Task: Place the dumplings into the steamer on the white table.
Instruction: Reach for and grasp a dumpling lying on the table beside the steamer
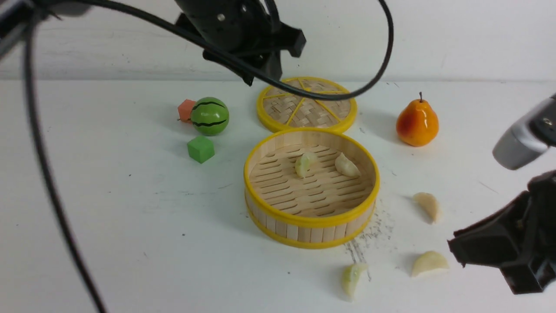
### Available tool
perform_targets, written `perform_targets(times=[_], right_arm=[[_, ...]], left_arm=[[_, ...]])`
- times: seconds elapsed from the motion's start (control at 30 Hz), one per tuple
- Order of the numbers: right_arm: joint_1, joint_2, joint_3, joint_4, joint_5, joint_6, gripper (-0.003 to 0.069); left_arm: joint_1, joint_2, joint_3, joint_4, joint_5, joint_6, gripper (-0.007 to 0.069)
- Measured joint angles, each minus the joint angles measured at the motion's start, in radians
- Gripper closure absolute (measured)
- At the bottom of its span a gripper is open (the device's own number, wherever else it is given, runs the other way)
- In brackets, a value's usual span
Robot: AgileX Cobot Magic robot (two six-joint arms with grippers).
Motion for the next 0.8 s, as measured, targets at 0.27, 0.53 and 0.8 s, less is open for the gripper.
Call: perform_targets(times=[0.27, 0.53, 0.8], right_arm=[[0.299, 0.219, -0.179, -0.238, 0.025, 0.226, 0.0671], [0.361, 0.478, -0.192, -0.501, 0.002, 0.567, 0.0629], [0.300, 0.603, -0.194, -0.520, -0.166, 0.783, 0.0258]], left_arm=[[0.000, -0.365, 0.444, -0.032, 0.000, 0.034, 0.0638], [0.000, -0.733, 0.880, -0.017, -0.082, -0.005, 0.0638], [0.000, -0.951, 1.131, -0.017, -0.121, -0.017, 0.0638]])
